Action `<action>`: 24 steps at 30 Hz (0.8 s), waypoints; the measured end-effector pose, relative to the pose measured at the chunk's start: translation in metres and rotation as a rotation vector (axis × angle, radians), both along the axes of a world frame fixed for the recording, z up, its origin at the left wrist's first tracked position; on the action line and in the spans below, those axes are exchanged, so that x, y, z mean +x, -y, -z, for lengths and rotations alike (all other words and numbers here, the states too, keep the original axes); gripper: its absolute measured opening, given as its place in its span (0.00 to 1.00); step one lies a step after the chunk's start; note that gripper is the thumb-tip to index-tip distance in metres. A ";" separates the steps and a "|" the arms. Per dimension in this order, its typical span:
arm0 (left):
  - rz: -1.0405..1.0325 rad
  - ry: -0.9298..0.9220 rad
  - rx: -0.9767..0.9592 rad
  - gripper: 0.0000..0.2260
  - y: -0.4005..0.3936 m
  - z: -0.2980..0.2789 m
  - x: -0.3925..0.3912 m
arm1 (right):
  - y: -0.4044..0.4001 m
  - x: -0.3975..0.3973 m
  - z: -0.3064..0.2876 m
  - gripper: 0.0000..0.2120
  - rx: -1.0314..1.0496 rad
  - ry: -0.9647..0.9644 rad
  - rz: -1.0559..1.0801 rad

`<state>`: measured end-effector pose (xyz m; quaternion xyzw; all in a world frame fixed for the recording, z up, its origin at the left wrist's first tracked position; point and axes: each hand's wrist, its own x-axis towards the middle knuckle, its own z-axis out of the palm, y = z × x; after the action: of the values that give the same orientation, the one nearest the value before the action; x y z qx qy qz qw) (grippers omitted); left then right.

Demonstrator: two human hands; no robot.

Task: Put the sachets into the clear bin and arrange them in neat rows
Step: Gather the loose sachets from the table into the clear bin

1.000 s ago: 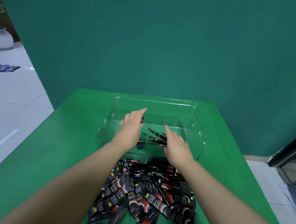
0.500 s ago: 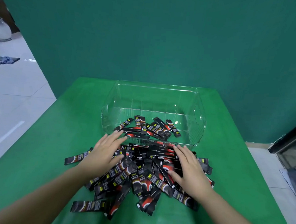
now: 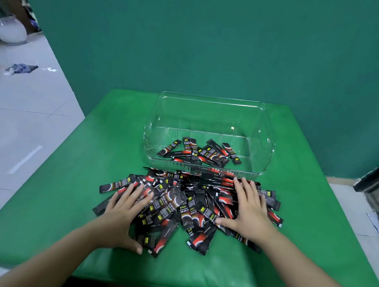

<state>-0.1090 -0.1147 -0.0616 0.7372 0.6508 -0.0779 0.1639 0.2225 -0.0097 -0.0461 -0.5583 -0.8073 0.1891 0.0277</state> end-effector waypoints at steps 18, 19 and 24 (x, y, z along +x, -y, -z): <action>-0.278 0.049 0.085 0.53 -0.044 0.011 0.013 | -0.016 -0.016 0.007 0.45 -0.015 0.022 -0.046; -0.277 0.077 0.096 0.52 -0.043 0.012 0.013 | -0.016 -0.016 0.007 0.43 -0.005 0.009 -0.067; -0.303 0.326 0.161 0.44 -0.041 0.006 0.024 | -0.017 -0.022 0.008 0.32 0.043 -0.114 -0.113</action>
<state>-0.0854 -0.0738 -0.0674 0.6447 0.7231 0.1195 0.2174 0.2007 0.0071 -0.0537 -0.4992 -0.8387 0.2043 0.0750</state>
